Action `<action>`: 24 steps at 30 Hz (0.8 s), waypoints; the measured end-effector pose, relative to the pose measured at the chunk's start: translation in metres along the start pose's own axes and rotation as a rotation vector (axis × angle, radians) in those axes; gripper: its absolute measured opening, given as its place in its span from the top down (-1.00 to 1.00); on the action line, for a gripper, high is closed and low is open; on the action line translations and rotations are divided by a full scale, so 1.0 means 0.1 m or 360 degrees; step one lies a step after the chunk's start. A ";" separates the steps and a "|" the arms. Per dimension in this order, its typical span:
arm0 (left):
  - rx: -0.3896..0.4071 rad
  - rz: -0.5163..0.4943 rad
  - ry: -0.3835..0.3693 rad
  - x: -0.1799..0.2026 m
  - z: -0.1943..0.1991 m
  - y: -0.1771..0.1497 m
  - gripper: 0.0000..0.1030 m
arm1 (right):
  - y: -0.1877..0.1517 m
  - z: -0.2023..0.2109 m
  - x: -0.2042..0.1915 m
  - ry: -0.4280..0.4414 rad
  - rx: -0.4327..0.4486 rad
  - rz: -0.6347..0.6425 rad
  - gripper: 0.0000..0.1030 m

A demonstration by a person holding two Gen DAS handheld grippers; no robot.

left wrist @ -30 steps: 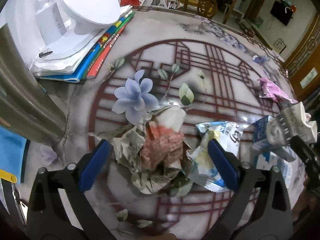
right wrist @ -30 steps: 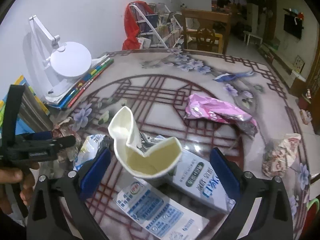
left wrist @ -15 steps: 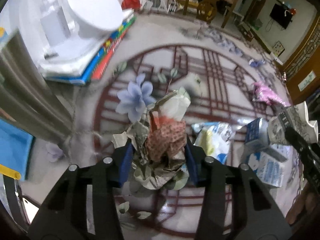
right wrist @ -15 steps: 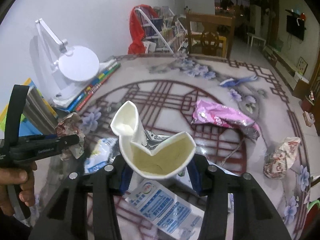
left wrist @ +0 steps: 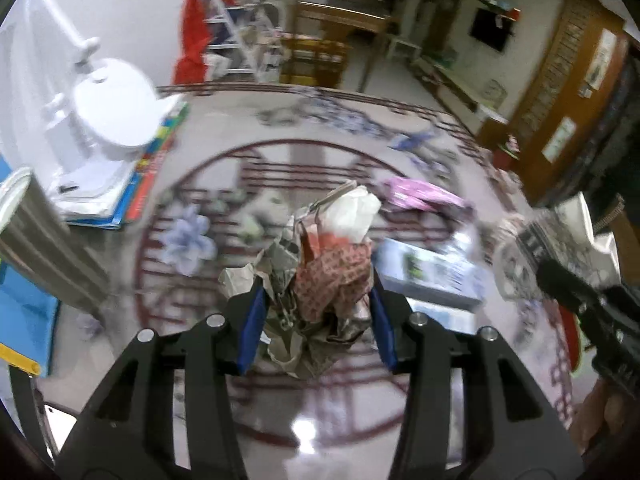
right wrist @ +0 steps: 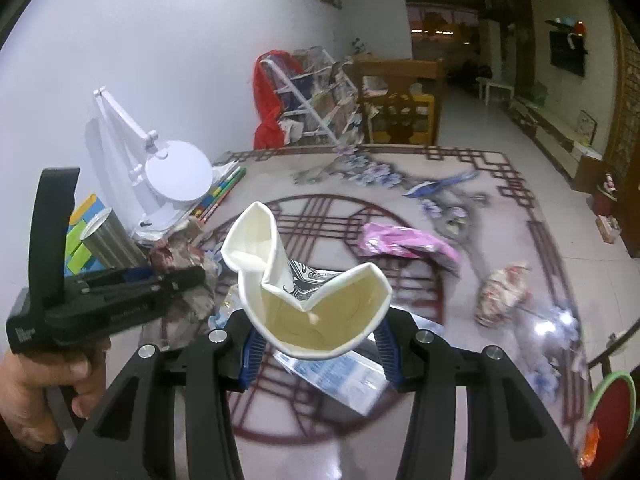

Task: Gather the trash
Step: 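Carry the paper cup and crumpled paper over the red bin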

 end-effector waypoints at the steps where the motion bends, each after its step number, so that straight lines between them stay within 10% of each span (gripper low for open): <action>1: -0.0004 -0.0022 -0.0019 0.08 0.00 -0.03 0.13 | -0.03 0.08 0.08 -0.0010 0.0000 -0.0021 0.11; 24: -0.0207 -0.0613 -0.0609 2.89 -0.20 -0.89 0.13 | -0.99 1.50 2.29 -0.0448 0.0043 -0.0425 0.11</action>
Point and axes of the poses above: each gripper's, at about its wrist camera, not at the fingertips, and z roughly against the way its jaws point, x to its right, y to its top, the point moved 3 cm from there along -z, roughly the way its jaws point, and after that the axes turned 7 degrees about -y, right-handed, at the moved point
